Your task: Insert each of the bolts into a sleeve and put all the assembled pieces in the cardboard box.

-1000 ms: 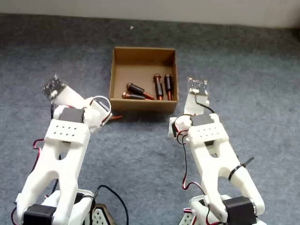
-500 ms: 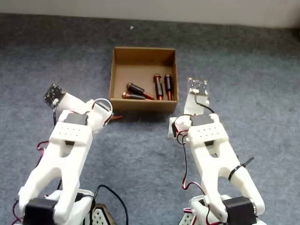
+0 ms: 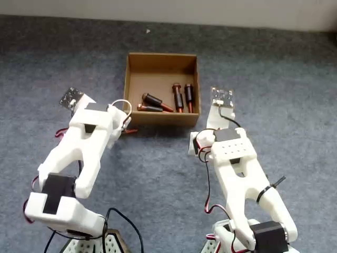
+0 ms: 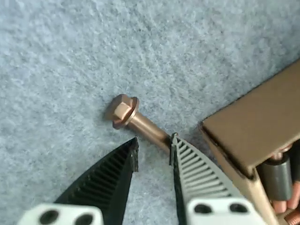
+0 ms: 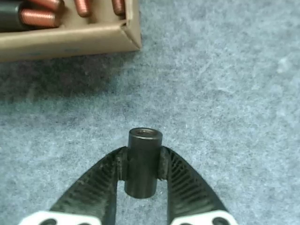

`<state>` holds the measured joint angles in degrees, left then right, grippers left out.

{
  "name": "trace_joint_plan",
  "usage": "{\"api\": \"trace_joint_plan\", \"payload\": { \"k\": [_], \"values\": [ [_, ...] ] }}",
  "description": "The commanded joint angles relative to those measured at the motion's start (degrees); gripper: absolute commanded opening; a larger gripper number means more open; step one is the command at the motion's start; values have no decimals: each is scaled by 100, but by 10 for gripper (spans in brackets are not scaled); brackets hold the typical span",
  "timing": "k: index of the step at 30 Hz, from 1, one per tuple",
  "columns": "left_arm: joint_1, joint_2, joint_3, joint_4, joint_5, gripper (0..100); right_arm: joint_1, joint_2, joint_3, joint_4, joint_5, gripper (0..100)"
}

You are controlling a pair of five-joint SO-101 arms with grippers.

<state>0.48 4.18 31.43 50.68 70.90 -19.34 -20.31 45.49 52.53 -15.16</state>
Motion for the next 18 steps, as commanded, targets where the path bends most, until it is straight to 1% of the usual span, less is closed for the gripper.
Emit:
{"api": "trace_joint_plan", "payload": {
  "k": [1, 7, 12, 15, 18],
  "values": [
    [-347, 347, -391, 70, 141, 145, 66, -207, -13, -84, -9, 4],
    [-488, 884, -673, 105, 141, 145, 66, -207, -13, -84, -9, 4],
    [-778, 1200, -1235, 607, 141, 144, 66, -207, -13, -84, -9, 4],
    [-954, 1385, -1429, 642, 132, 140, 66, -207, -13, -84, -9, 4],
    [-954, 1455, -1499, 651, 123, 139, 66, -207, -13, -84, -9, 4]
  ]
}}
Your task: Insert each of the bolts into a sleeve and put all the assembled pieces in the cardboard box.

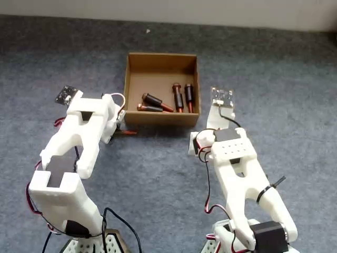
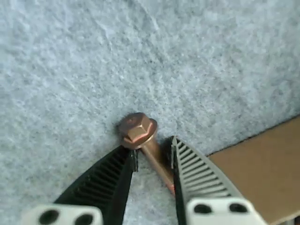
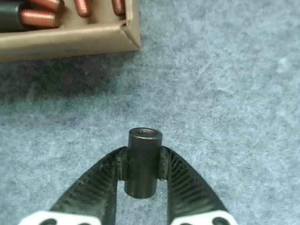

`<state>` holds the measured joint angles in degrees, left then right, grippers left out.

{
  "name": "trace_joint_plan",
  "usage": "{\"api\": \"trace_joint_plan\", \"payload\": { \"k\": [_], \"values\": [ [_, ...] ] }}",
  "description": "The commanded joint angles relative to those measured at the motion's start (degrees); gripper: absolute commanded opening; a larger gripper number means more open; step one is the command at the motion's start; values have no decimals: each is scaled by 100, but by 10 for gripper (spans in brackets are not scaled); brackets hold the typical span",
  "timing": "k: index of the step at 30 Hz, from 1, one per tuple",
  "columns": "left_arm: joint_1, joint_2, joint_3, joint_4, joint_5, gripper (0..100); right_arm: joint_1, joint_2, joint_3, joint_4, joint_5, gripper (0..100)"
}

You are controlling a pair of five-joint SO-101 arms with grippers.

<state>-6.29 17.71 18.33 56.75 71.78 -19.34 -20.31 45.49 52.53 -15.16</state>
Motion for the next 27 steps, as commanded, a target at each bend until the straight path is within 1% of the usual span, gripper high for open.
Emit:
{"api": "trace_joint_plan", "payload": {
  "k": [1, 3, 6, 7, 9, 13, 19, 22, 27],
  "values": [
    [-277, 101, -189, 44, 26, 139, 66, -207, -13, -84, -9, 4],
    [-286, 101, -198, 44, 26, 117, 66, -207, -13, -75, -9, 4],
    [-312, 101, -198, 26, 9, 17, 66, -207, -13, -75, -9, 4],
    [-338, 101, -198, 35, 9, 0, 66, -207, -13, -75, -9, 4],
    [-356, 101, -198, 26, 9, 18, 66, -207, -13, -75, -9, 4],
    [-356, 101, -365, 176, -149, 5, 66, -207, -13, -75, -9, 4],
    [-277, -22, -980, 1169, -237, 5, 66, -268, -13, -40, -9, 4],
    [-251, -479, -989, 1354, -651, 5, 57, -268, -13, 40, -9, 4],
    [-136, -1851, -136, 1275, -1002, 5, 31, -277, -66, 347, -9, 4]
  ]
}}
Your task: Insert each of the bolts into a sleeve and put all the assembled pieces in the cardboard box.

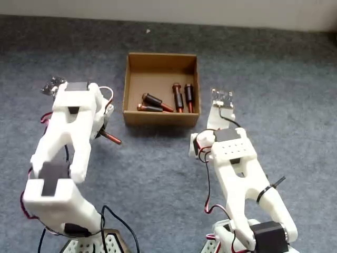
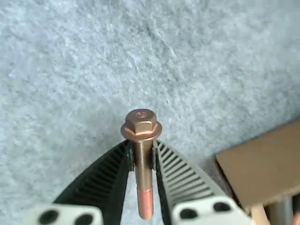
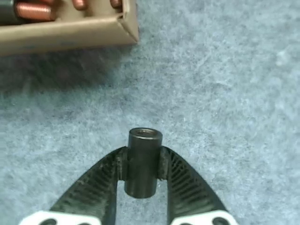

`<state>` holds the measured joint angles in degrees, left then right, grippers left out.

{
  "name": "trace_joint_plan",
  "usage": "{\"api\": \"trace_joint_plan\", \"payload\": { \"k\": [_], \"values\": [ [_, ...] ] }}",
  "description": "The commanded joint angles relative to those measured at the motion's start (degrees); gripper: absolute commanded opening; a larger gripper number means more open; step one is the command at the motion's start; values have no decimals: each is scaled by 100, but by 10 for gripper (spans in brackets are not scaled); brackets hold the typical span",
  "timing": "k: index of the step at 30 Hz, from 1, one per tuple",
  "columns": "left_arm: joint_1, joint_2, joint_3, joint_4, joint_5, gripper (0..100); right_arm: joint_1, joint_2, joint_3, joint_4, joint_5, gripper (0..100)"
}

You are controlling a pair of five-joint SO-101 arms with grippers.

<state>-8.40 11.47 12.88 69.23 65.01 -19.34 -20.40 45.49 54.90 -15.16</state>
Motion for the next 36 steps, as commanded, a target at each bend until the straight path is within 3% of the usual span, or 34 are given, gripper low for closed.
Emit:
{"api": "trace_joint_plan", "payload": {
  "k": [1, 13, 17, 22, 31, 36],
  "values": [
    [127, -1552, 646, -97, -404, 5, 31, -268, -66, 110, -9, 4],
    [338, -5754, 4356, -2831, -1266, 5, -48, -1974, 602, 75, -9, 4],
    [602, -6958, 5024, -2945, -1723, 5, -180, -2387, 725, 75, -9, 4],
    [813, -8523, 5736, -2954, -1793, 5, -180, -2985, 971, 75, -9, 5],
    [1121, -10747, 6747, -2954, -2207, 5, -215, -4462, 2211, -910, -9, 5],
    [1525, -11670, 7073, -2936, -2576, 5, -778, -4998, 2510, -927, 105, 5]
  ]
}}
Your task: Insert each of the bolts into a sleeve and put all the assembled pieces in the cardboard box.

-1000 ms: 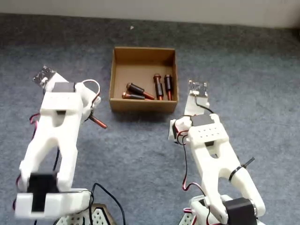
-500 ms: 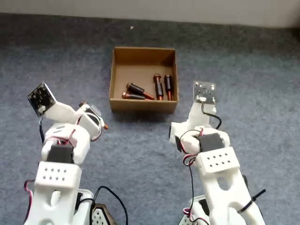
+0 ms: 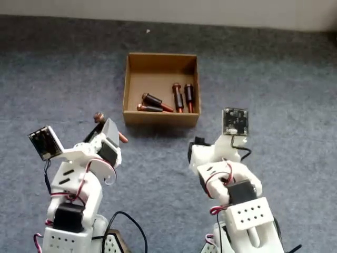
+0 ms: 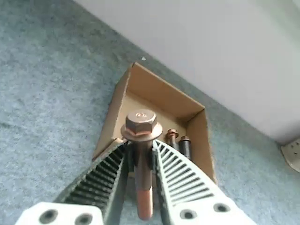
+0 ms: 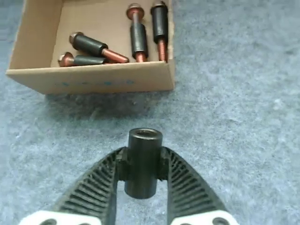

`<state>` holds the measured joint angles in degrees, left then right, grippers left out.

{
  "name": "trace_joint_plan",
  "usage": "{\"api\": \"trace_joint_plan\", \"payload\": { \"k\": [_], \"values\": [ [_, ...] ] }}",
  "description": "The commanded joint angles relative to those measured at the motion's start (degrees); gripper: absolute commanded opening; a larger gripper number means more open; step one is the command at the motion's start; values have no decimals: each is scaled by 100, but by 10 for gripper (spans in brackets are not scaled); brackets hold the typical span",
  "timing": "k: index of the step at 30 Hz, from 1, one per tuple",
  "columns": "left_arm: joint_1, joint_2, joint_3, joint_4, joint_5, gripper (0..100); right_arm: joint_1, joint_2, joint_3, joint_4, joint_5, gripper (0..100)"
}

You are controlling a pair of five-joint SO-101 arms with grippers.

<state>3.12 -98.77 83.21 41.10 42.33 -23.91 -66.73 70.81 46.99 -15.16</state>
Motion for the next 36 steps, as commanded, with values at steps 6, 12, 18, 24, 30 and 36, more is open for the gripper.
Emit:
{"api": "trace_joint_plan", "payload": {
  "k": [6, 12, 18, 24, 30, 36],
  "values": [
    [822, -541, -119, -114, -378, 5, -620, -1015, 479, -426, 431, 5],
    [1411, -541, -593, -114, -888, 6, -884, -2105, 1411, -1121, 738, 5],
    [2026, -541, -954, -123, -1143, 5, -1297, -3424, 2185, -1235, 1231, 5],
    [2343, -541, -1121, -114, -1143, 5, -1631, -3802, 2659, -1244, 1662, 5],
    [2466, -541, -1024, -123, -1143, 5, -1657, -3846, 2703, -1596, 1688, 5],
    [2299, -541, -708, -484, -1152, 5, -1684, -3846, 2668, -1604, 1688, 5]
  ]
}}
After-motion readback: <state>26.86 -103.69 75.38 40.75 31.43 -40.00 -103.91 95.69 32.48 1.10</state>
